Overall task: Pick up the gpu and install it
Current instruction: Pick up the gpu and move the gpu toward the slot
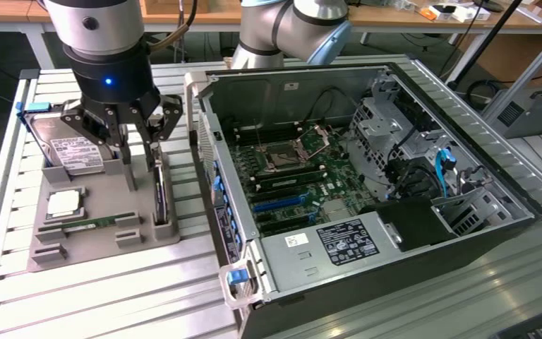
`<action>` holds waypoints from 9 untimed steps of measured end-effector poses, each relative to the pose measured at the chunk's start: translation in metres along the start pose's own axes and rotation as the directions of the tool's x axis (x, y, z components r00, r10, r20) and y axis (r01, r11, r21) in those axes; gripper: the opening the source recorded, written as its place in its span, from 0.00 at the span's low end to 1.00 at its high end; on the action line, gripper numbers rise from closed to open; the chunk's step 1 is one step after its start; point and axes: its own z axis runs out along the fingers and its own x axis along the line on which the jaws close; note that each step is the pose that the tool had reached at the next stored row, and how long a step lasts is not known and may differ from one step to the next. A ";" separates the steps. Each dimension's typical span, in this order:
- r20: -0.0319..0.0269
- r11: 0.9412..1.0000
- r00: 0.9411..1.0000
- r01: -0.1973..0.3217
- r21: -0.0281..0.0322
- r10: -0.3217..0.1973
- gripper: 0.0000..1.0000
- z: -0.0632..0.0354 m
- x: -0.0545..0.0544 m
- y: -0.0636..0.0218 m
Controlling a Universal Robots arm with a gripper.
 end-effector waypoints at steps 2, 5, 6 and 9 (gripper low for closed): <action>0.000 1.000 1.000 0.000 0.000 0.000 0.36 0.0006 0.000 0.0000; 0.000 1.000 1.000 0.000 0.000 0.000 0.36 0.0012 0.000 0.0000; 0.000 1.000 1.000 0.000 0.000 0.000 0.36 0.0014 0.000 0.0000; 0.000 1.000 1.000 0.000 0.000 0.000 0.36 0.0020 0.000 -0.0001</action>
